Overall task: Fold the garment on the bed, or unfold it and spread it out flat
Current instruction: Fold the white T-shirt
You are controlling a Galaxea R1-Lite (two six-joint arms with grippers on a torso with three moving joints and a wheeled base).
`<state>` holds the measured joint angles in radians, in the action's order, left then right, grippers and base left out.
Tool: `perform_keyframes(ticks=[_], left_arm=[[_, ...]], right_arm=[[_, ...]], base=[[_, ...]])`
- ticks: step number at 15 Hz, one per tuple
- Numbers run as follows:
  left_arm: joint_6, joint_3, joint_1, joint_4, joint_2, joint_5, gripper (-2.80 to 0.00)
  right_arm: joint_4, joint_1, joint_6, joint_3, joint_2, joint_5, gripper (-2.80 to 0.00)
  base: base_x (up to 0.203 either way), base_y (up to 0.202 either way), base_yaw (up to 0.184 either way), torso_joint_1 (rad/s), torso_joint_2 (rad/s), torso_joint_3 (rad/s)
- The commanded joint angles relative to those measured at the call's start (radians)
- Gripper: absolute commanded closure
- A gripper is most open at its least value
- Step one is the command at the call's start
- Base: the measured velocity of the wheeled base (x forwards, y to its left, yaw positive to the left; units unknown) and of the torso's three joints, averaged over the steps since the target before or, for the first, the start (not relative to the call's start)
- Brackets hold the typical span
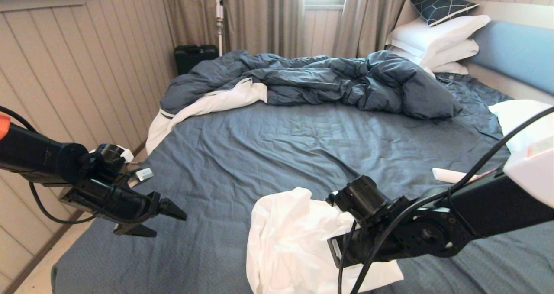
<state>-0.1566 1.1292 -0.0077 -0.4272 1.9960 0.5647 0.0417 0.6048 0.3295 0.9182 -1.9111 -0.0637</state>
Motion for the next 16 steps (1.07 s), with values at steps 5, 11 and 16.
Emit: perform_keyframes(ticks=[5, 11, 16], left_arm=[[-0.028, 0.046, -0.028, -0.01, -0.07, 0.046, -2.8], [-0.037, 0.329, -0.277, -0.279, -0.059, 0.04, -2.8], [-0.005, 0.76, -0.502, -0.628, 0.139, -0.024, -2.8]], right_arm=[[0.024, -0.065, -0.006, 0.132, 0.03, 0.003, 0.0], [0.123, -0.054, -0.01, 0.281, -0.072, 0.009, 0.0], [0.248, -0.085, -0.012, 0.355, -0.133, 0.012, 0.0]], base=[[0.0, 0.0, 0.0, 0.0, 0.0, 0.0], [0.0, 0.0, 0.0, 0.0, 0.0, 0.0], [0.0, 0.0, 0.0, 0.0, 0.0, 0.0]])
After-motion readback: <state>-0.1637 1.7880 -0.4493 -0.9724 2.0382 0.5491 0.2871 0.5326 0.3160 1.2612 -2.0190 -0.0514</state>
